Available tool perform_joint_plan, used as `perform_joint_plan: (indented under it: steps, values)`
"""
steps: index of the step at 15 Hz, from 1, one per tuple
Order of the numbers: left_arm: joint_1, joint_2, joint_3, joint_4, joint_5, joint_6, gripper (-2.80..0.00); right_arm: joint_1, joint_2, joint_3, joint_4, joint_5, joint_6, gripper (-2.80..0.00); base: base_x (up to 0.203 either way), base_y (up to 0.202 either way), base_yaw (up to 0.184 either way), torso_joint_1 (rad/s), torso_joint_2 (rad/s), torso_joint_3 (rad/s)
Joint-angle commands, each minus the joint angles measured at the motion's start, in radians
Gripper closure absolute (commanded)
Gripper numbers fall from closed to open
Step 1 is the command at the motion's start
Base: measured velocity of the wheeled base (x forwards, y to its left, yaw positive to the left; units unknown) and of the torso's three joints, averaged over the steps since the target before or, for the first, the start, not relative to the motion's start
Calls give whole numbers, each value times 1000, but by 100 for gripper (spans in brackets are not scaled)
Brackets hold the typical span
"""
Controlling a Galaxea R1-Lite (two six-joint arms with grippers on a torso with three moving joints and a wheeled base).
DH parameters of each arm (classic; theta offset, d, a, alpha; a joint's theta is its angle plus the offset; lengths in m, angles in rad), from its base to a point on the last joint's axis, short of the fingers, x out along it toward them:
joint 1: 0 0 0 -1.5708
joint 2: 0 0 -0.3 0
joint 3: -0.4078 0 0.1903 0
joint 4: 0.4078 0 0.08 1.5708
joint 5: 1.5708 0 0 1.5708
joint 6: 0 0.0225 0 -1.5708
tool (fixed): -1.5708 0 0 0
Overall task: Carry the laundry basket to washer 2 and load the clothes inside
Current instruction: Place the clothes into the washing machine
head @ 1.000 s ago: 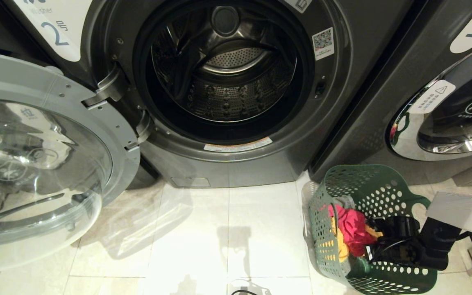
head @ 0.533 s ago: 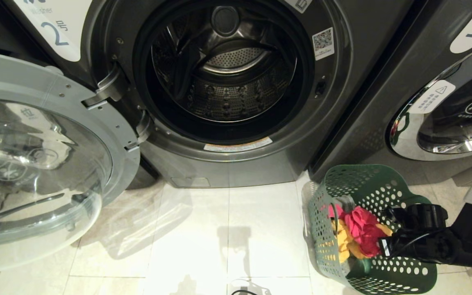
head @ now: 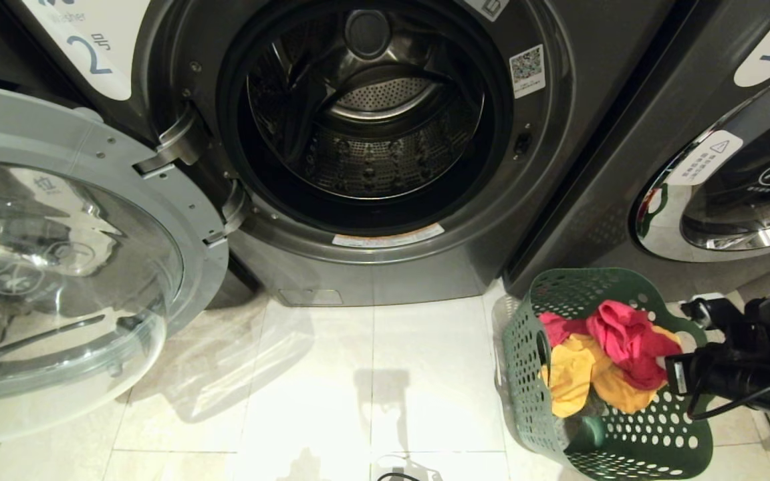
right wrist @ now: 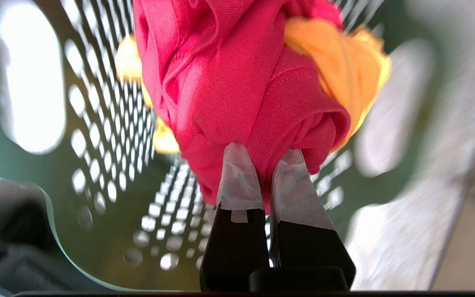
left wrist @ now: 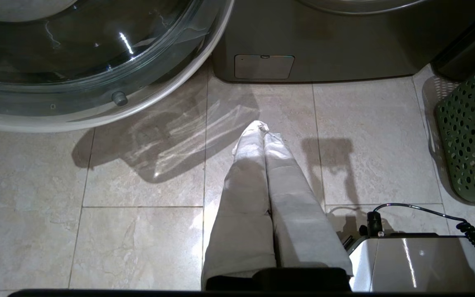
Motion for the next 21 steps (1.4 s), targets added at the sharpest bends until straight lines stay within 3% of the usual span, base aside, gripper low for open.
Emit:
perform_joint_plan:
  steps: [1, 7, 13, 21]
  values:
    - [0, 2, 0, 0, 0, 0, 0, -1, -202, -1, -9, -6, -2, 0, 0, 0, 0, 0, 0, 0]
    - [0, 2, 0, 0, 0, 0, 0, 25, -472, -194, 7, -122, -11, 0, 0, 0, 0, 0, 0, 0]
    - [0, 2, 0, 0, 0, 0, 0, 206, -613, -254, 102, -118, -13, 0, 0, 0, 0, 0, 0, 0]
    - [0, 2, 0, 0, 0, 0, 0, 717, -637, -235, 168, -126, -7, 0, 0, 0, 0, 0, 0, 0]
